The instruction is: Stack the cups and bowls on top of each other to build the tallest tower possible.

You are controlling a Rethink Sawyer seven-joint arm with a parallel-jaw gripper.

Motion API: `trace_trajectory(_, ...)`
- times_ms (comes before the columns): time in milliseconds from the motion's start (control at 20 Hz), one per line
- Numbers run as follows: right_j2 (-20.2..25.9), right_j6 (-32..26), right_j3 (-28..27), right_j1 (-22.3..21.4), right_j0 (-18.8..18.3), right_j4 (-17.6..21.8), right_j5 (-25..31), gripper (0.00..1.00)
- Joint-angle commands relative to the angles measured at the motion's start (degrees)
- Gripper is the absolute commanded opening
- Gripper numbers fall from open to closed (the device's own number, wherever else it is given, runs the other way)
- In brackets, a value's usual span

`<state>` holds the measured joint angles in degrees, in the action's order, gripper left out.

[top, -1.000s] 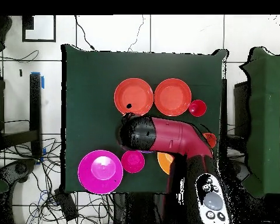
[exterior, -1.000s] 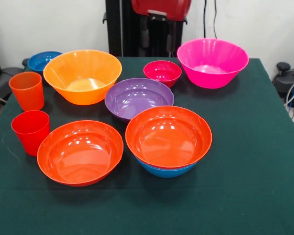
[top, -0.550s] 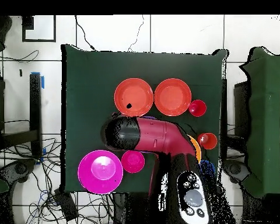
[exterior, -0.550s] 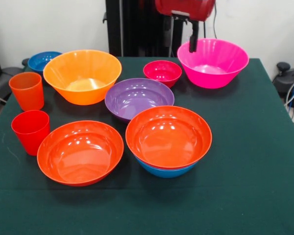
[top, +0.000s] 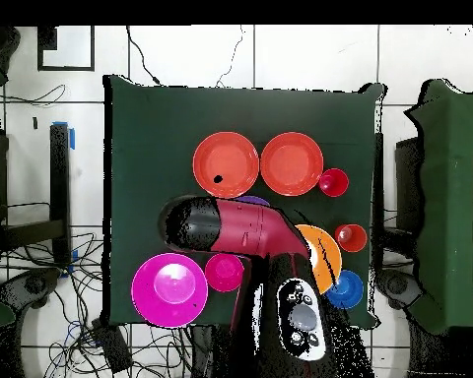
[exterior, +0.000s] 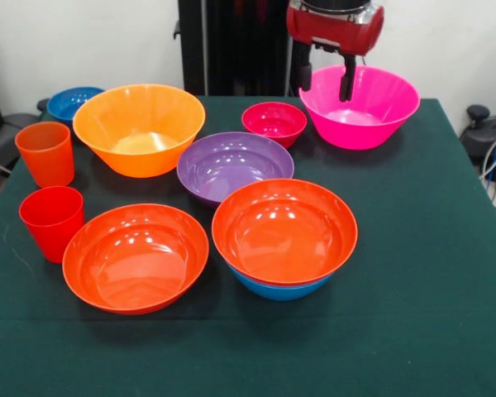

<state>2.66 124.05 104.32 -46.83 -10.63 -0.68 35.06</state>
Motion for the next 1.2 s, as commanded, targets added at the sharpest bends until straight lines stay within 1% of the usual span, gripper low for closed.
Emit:
trace_trajectory(50,-0.7,12.8,-0.3,5.0,2.3,-2.8,-4.1,1.0)
trace_trajectory(150,-2.4,15.9,0.2,5.2,3.8,-4.2,-3.9,1.0)
trace_trajectory(350,-8.5,24.1,-0.1,5.6,9.4,-6.7,-3.8,1.0)
trace_trajectory(500,-10.8,27.9,0.6,6.1,11.9,-9.5,-4.4,1.0)
trace_trajectory(600,-11.7,29.0,0.8,6.3,13.0,-10.6,-4.7,1.0)
trace_trajectory(650,-12.8,31.5,1.1,6.7,14.4,-12.0,-5.1,1.0)
trace_trajectory(950,-15.8,38.5,1.8,7.7,18.5,-16.2,-6.8,1.0)
trace_trajectory(1200,-14.9,39.9,2.8,8.4,18.8,-18.5,-9.6,1.0)
